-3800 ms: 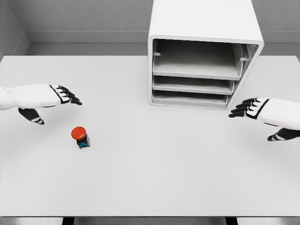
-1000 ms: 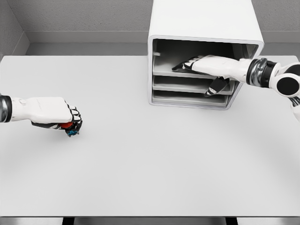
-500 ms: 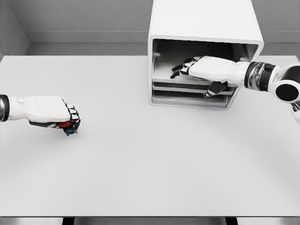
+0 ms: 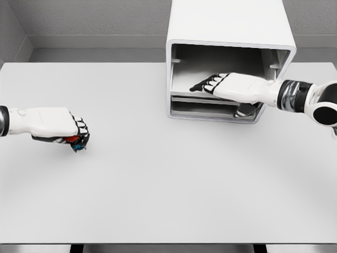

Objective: Slide open multi-storey tabletop storage cabinets and put open load switch and slide close multi-storey tabletop storage cabinets

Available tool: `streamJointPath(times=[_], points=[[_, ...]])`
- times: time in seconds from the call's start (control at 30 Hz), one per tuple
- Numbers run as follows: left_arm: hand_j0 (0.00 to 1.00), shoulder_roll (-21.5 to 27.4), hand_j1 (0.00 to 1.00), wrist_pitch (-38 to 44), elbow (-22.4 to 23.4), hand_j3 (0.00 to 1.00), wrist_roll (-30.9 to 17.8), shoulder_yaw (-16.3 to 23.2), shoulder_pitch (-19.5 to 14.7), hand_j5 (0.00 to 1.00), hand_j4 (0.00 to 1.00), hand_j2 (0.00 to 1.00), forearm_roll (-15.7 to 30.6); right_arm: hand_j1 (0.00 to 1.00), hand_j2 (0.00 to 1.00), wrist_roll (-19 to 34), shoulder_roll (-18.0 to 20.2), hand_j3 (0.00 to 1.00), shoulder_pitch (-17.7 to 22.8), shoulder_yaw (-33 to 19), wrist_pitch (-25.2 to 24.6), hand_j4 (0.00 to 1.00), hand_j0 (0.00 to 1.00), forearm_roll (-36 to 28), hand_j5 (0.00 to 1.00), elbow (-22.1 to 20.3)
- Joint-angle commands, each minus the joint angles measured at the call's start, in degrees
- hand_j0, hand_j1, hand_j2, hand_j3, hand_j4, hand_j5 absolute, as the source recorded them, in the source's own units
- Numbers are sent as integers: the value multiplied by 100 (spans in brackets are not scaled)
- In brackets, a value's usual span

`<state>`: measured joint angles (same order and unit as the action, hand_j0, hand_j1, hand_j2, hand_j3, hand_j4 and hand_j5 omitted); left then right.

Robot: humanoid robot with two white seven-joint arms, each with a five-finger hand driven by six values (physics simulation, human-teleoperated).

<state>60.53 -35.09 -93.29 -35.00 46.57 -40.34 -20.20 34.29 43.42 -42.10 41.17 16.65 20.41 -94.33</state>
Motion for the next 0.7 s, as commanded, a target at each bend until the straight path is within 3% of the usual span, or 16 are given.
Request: streamJointPath(times=[0.0,0.4,0.67], points=[[35,20,35,9,12,35,0,36,0,35,35,35,34,100,100,71,-27,100,0,102,145,100,100,-494,100,-156],[35,47,35,9,12,35,0,28,-9,35,35,35,34,100,100,71,298,100,203,-171,339,100,100,-511,100,-604],[35,47,35,9,12,35,0,28,-9,35,35,35,34,100,100,71,395,100,387,-267,708,100,100,-520,100,-631]])
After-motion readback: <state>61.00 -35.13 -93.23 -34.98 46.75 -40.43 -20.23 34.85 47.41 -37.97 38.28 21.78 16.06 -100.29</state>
